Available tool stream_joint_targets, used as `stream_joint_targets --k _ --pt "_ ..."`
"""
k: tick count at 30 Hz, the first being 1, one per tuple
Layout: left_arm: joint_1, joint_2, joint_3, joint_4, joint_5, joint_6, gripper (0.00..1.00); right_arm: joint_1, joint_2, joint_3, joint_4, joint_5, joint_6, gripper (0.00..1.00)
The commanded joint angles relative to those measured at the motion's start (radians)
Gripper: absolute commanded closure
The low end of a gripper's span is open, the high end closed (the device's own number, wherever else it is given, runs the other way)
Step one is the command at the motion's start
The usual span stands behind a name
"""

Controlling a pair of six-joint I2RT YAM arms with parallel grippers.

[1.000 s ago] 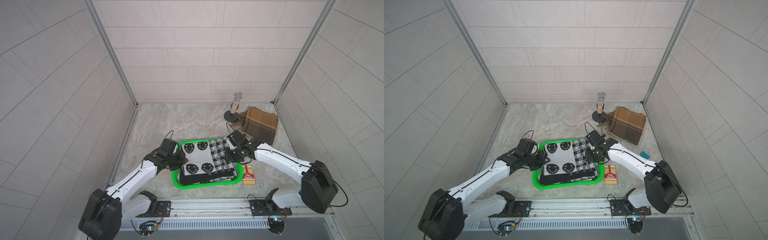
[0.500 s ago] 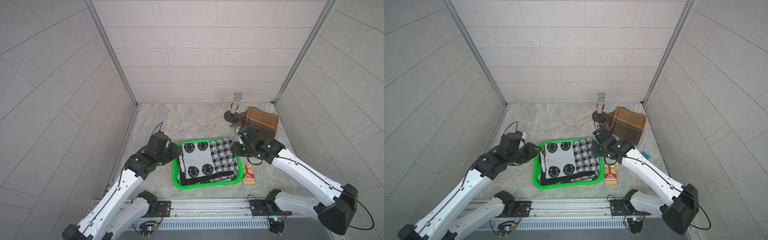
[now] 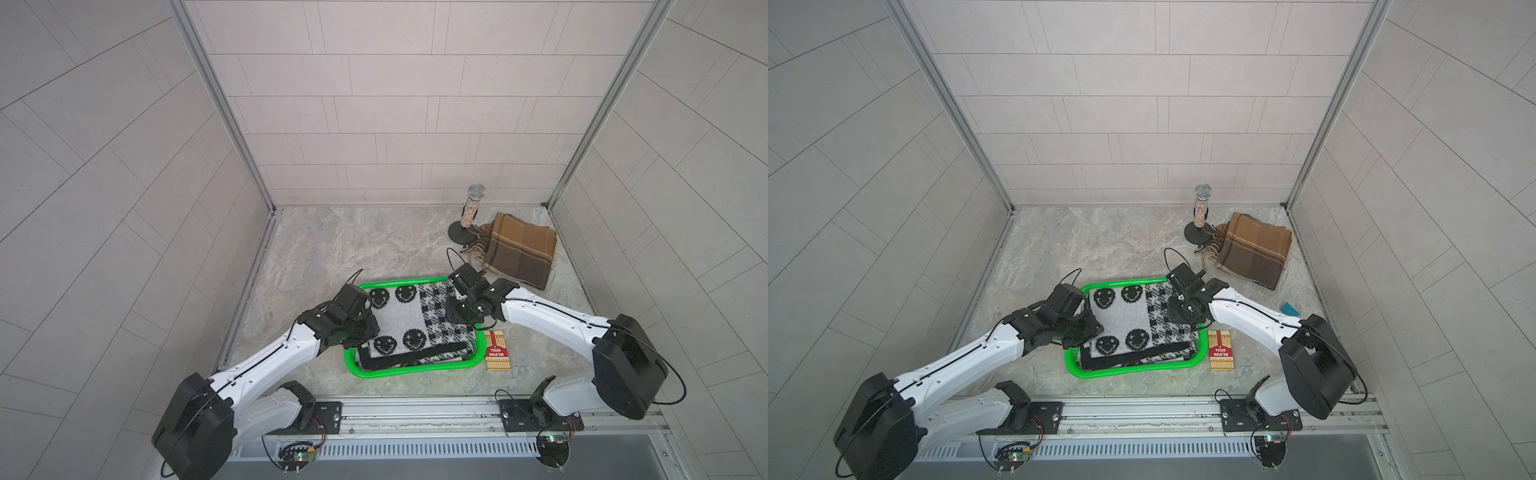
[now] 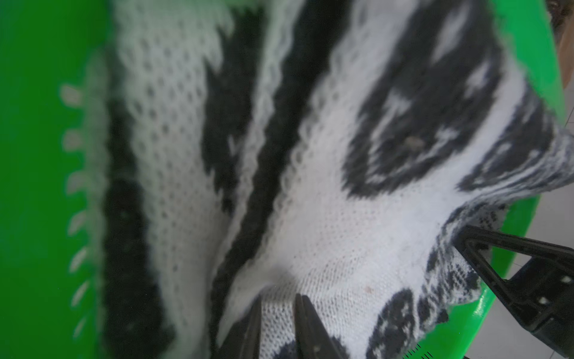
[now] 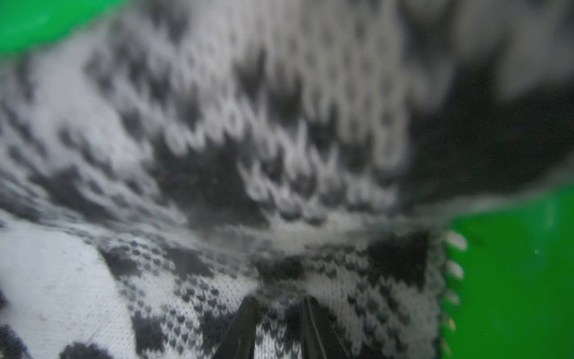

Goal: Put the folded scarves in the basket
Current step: Place the scarf in the basket, then move the basket to the center of the board.

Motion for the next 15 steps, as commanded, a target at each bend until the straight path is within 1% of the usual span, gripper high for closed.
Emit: stream_joint_targets --k 1,5,9,11,13,15 --pt "0.023 -0.015 -0.036 0.007 -0.063 0.018 0.75 0.006 0.002 -0.031 0.041 -0.026 0.019 0.71" --pt "0.064 -0.043 -0.060 0.001 -0.061 0.025 0.75 0.010 -0.036 -0.027 0.027 -0.043 0.015 0.70" --pt "0.094 -0.068 -0.062 -0.009 -0.060 0.026 0.76 0.007 -0.130 0.018 -0.024 -0.016 0.004 0.62" --pt "0.103 -0.078 -0.062 -0.011 -0.063 0.020 0.76 -0.005 -0.171 0.041 -0.046 0.008 0.002 0.60" --pt "0.114 -0.088 -0.063 -0.015 -0.069 0.018 0.76 -0.042 -0.209 0.056 -0.062 0.015 -0.001 0.59" --pt "0.142 -0.092 -0.076 -0.014 -0.063 0.018 0.76 -0.113 -0.243 0.066 -0.078 0.011 -0.007 0.58"
